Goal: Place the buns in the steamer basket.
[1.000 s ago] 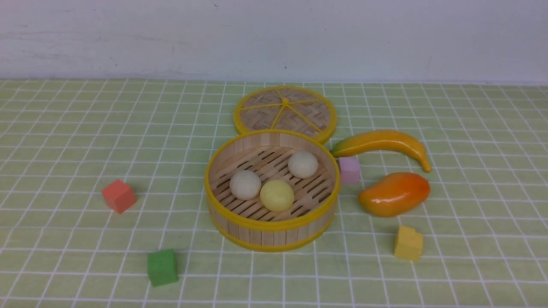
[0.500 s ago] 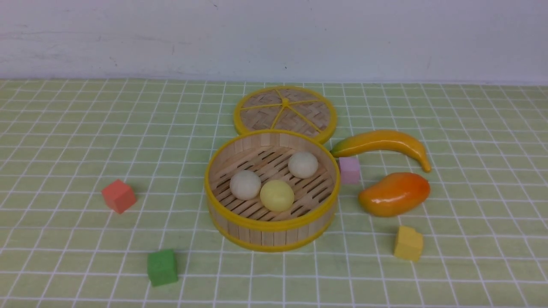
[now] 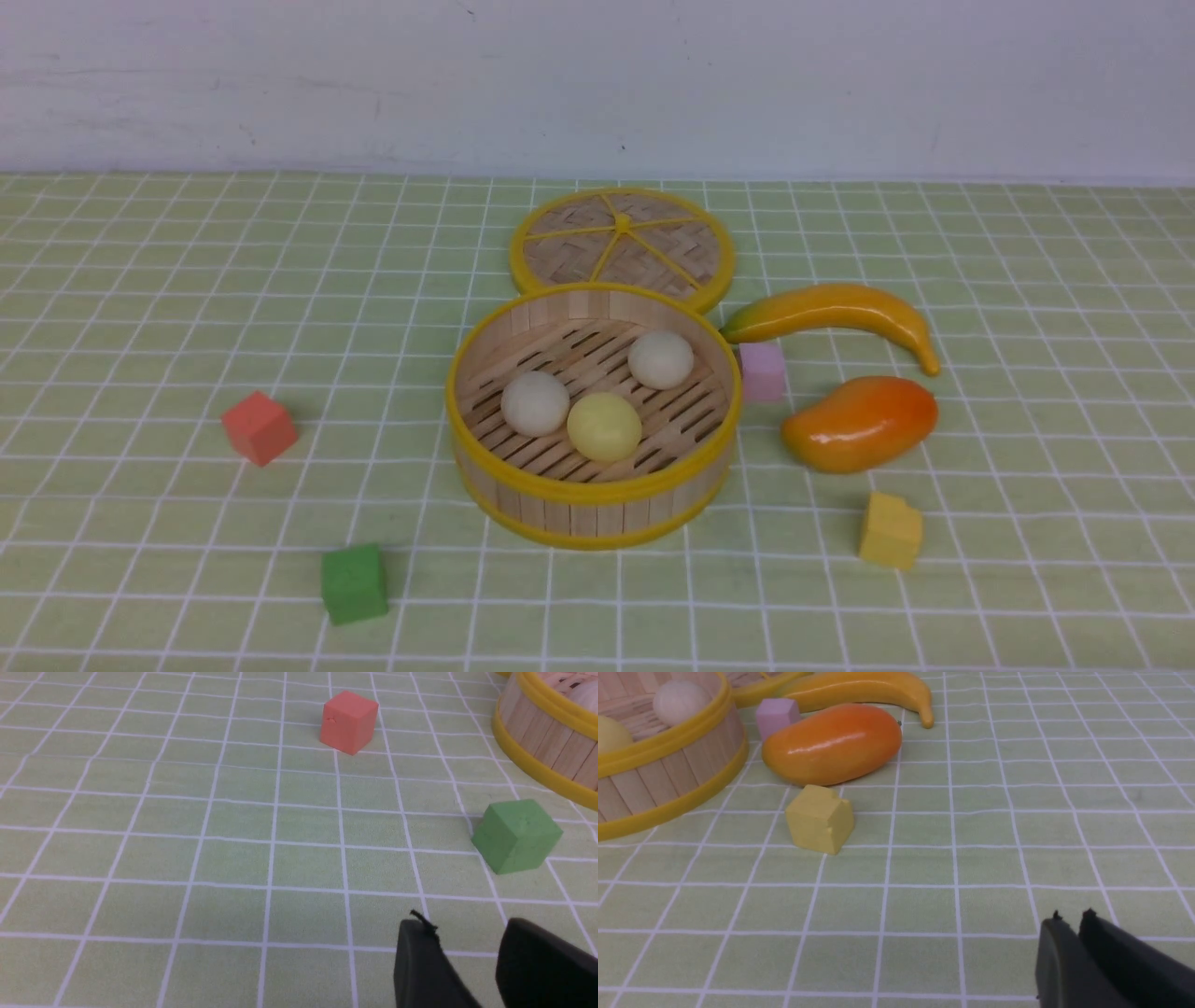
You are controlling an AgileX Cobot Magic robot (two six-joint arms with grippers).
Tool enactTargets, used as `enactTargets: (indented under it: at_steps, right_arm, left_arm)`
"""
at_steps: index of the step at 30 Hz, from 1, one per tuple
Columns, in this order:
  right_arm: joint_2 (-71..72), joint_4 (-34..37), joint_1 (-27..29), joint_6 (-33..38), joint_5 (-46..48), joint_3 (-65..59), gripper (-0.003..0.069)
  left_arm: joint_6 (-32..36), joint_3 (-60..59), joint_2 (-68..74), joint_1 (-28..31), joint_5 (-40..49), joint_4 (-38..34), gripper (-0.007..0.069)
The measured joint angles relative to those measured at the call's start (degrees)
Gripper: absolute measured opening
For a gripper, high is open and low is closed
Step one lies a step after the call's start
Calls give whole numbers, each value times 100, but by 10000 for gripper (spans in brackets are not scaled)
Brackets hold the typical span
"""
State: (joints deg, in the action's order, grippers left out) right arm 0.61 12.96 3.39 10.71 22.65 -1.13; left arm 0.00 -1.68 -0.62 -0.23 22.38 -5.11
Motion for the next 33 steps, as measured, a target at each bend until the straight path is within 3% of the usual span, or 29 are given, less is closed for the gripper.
enactTargets:
  at_steps: [33]
  right_arm:
    - [0, 0, 0, 0, 0, 0, 97]
  left_arm:
    - [0, 0, 0, 0, -91, 0, 238]
